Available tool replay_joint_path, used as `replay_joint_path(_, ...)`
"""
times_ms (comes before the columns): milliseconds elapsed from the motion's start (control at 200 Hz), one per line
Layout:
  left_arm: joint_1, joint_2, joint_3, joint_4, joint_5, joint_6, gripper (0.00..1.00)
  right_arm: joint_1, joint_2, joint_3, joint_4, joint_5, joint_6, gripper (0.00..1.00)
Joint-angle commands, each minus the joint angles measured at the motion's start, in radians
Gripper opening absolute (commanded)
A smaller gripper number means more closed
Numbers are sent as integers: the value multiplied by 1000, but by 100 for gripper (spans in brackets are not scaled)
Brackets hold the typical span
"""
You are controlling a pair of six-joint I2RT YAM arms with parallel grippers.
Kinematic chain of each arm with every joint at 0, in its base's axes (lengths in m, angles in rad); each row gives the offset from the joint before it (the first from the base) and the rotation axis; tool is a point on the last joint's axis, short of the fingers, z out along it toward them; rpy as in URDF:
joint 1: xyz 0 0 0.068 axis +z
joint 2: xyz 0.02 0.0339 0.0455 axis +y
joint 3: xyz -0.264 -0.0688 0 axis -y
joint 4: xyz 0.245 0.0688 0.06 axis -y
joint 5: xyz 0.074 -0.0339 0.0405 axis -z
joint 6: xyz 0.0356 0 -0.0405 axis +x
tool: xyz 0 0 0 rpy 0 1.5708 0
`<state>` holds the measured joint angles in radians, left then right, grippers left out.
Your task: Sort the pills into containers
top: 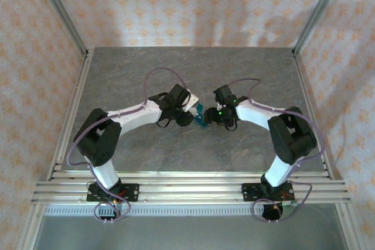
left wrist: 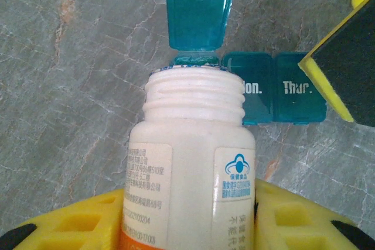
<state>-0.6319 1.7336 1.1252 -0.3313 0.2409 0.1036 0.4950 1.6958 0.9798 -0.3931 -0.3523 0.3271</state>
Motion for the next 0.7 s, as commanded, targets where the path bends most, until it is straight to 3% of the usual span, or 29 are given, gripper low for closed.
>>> replay_joint_path(0,16,-65,-59,172,47,-39,0,7,16,34,-51,55,-20,72)
replay_joint_path(400,50,-245,-274,576,98,-80,0,-8,-92,140,-182,100,-42,73)
replay_joint_path(696,59,-309,-375,909,124,-93,0,-106,-159,191,-275,166,-37,73)
